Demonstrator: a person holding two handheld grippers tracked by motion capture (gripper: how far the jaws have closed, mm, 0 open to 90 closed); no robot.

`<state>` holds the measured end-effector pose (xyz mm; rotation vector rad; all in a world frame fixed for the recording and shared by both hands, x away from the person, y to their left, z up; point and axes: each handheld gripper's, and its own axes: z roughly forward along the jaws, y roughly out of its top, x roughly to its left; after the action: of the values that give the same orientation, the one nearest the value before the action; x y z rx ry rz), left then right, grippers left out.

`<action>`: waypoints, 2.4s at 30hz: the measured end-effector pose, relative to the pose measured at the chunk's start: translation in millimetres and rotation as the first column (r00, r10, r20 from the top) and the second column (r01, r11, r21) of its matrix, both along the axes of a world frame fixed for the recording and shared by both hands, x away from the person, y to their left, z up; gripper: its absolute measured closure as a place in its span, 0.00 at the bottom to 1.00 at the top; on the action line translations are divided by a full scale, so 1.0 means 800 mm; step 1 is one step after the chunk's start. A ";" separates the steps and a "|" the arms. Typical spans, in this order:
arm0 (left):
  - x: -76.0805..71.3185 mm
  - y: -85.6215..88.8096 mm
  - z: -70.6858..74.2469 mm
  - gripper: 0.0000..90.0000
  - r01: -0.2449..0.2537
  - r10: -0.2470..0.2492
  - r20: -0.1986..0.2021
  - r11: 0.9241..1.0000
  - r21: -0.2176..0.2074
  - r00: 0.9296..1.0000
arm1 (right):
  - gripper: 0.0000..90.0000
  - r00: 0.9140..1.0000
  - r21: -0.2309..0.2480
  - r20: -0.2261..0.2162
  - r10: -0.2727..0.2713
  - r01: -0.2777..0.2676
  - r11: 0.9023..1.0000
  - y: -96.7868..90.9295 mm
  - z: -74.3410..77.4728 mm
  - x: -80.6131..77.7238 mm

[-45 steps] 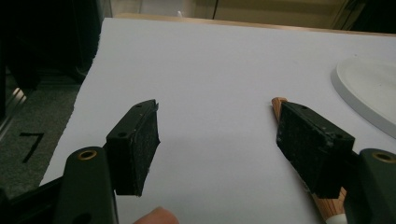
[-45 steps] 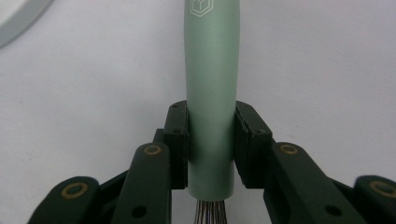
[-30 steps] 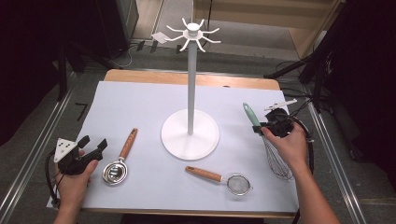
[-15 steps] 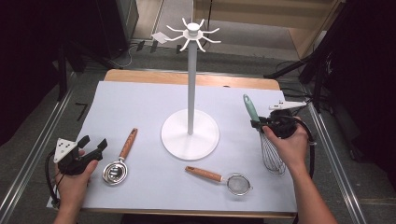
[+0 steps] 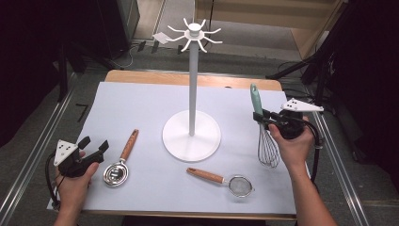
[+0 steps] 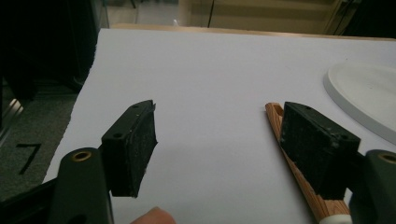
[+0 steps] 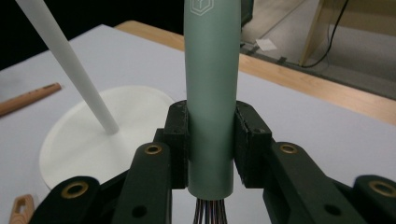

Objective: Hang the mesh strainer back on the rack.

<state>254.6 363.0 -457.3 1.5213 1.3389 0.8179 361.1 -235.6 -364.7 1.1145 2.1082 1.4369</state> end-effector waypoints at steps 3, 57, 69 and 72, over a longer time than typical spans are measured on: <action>-0.001 0.001 0.001 0.27 0.004 -0.004 0.012 1.000 -0.005 1.000 | 0.79 0.999 0.042 0.018 0.030 -0.031 0.999 0.001 0.003 -0.002; -0.005 0.000 0.003 0.04 0.042 -0.043 0.028 0.999 0.010 0.999 | 0.79 0.929 0.208 0.276 0.245 -0.307 0.929 0.090 0.108 -0.033; -0.006 0.000 0.003 0.04 0.045 -0.045 0.029 0.999 0.009 0.999 | 0.79 0.913 0.248 0.297 0.278 -0.355 0.901 0.099 0.127 -0.028; -0.006 0.000 0.003 0.04 0.045 -0.046 0.028 0.999 0.010 0.999 | 0.79 0.911 0.255 0.293 0.290 -0.366 0.895 0.099 0.132 -0.026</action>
<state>250.0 362.7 -455.0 1.5362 1.2771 0.8151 340.5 -156.5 -259.1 0.6370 2.0066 2.0030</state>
